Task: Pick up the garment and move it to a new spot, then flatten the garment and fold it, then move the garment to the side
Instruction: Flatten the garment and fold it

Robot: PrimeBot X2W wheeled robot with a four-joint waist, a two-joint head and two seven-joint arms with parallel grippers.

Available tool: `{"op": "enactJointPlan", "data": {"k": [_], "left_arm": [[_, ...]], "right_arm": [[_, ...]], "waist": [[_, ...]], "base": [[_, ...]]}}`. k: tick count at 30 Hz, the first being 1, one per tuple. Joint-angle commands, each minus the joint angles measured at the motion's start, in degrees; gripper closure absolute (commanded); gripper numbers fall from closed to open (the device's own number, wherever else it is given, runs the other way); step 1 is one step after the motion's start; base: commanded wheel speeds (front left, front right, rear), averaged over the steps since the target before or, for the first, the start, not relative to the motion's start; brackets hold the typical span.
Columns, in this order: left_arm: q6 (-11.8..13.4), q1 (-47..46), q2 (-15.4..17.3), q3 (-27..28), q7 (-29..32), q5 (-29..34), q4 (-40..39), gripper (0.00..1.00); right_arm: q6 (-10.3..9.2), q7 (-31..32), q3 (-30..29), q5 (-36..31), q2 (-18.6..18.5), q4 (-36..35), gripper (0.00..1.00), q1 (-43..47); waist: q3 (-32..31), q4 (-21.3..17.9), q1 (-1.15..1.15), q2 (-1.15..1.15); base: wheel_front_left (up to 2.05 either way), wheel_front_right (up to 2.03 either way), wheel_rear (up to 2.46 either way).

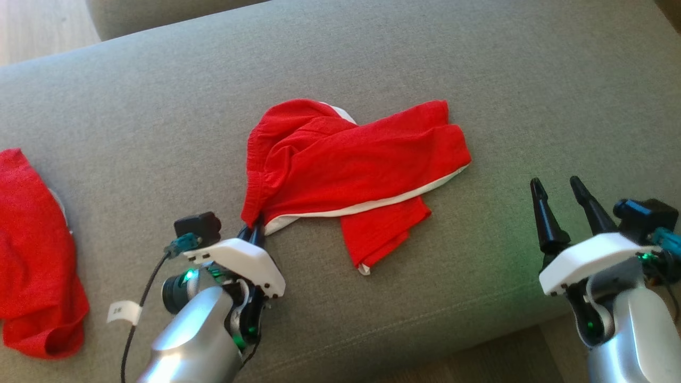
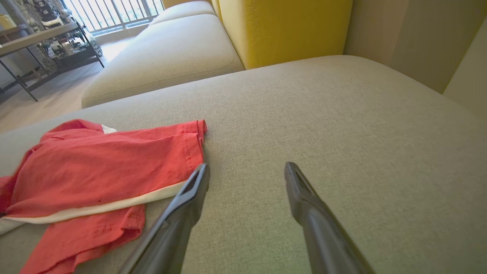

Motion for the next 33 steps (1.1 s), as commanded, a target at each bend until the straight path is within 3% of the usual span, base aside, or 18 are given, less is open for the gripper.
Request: {"op": "enactJointPlan", "data": {"k": [1, 5, 13, 22, 33], "left_arm": [[0.6, -0.1, 0.1, 1.0, 0.7, 0.9, -0.7, 1.00], [2.2, 0.1, 0.1, 4.4, 0.7, 6.1, -5.6, 1.00], [2.6, 3.0, 0.1, 6.7, 0.7, 13.3, -13.3, 1.00], [3.6, 3.9, 0.1, 6.5, 0.7, 16.4, -19.5, 1.00], [4.0, 3.1, 0.1, 5.4, 0.7, 16.6, -20.9, 1.00]], "right_arm": [[-0.02, -0.8, 1.4, 1.4, -0.3, -1.1, 0.00, -2.7], [-0.02, -1.1, 2.0, 4.7, -0.3, 2.9, 0.00, -4.1], [-0.02, -1.6, 4.1, 11.1, -0.3, 15.3, 0.00, -8.9], [-0.02, -4.6, 4.4, 6.8, -0.3, 31.4, 0.00, -17.0], [-0.02, -8.4, 4.6, 3.3, -0.3, 44.2, 0.00, -23.3]], "waist": [[-0.2, 0.4, 0.00, 0.00], [-0.6, 1.9, 0.00, 0.00], [-0.7, 5.0, 0.00, 0.00], [1.3, 8.6, 0.00, 0.00], [2.5, 9.9, 0.00, 0.00]], "base": [[0.00, 0.00, 0.00], [0.00, 0.00, 0.00], [0.00, 0.00, 0.00], [0.00, 0.00, 0.00], [0.00, 0.00, 0.00]]}}
